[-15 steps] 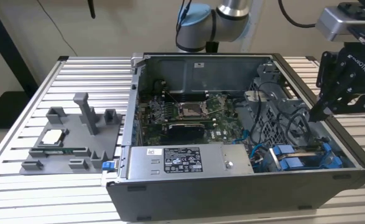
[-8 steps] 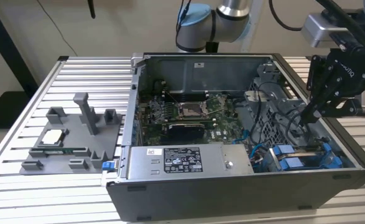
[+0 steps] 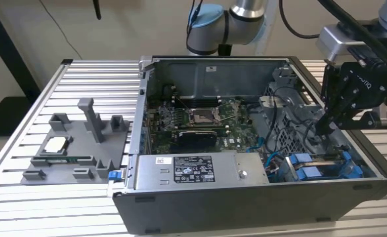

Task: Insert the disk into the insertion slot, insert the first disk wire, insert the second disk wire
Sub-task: 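Insert the second disk wire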

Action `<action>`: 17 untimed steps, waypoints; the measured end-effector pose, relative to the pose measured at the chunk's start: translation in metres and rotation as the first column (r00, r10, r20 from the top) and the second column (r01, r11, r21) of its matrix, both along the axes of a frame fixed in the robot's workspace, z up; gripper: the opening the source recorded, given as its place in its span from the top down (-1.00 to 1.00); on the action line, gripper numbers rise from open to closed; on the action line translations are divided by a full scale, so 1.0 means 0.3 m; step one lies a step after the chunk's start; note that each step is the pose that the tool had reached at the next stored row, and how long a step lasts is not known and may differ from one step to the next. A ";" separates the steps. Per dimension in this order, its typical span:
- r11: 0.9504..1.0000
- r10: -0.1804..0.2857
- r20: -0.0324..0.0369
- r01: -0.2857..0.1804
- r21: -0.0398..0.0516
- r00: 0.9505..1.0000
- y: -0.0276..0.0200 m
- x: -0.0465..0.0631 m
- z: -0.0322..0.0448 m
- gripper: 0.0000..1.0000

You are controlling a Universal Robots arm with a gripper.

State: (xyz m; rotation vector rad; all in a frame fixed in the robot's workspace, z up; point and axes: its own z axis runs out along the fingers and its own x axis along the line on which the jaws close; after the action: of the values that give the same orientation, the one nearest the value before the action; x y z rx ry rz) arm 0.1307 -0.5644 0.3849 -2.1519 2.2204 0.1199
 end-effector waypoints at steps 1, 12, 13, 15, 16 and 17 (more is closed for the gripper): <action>1.000 0.009 0.000 -0.009 0.000 1.000 0.000 0.000 -0.003 0.68; 1.000 0.017 0.000 -0.017 -0.001 1.000 0.000 0.000 -0.010 0.68; 1.000 0.017 0.000 -0.017 -0.001 1.000 0.000 0.000 -0.011 0.68; 1.000 0.017 0.000 -0.017 -0.001 1.000 0.000 0.000 -0.011 0.68; 1.000 0.017 0.000 -0.017 -0.001 1.000 0.000 0.000 -0.011 0.68; 1.000 0.017 0.000 -0.017 -0.001 1.000 0.000 0.000 -0.011 0.68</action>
State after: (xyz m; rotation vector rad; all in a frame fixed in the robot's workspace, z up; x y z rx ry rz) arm 0.1307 -0.5645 0.3816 -2.1714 2.2031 0.1197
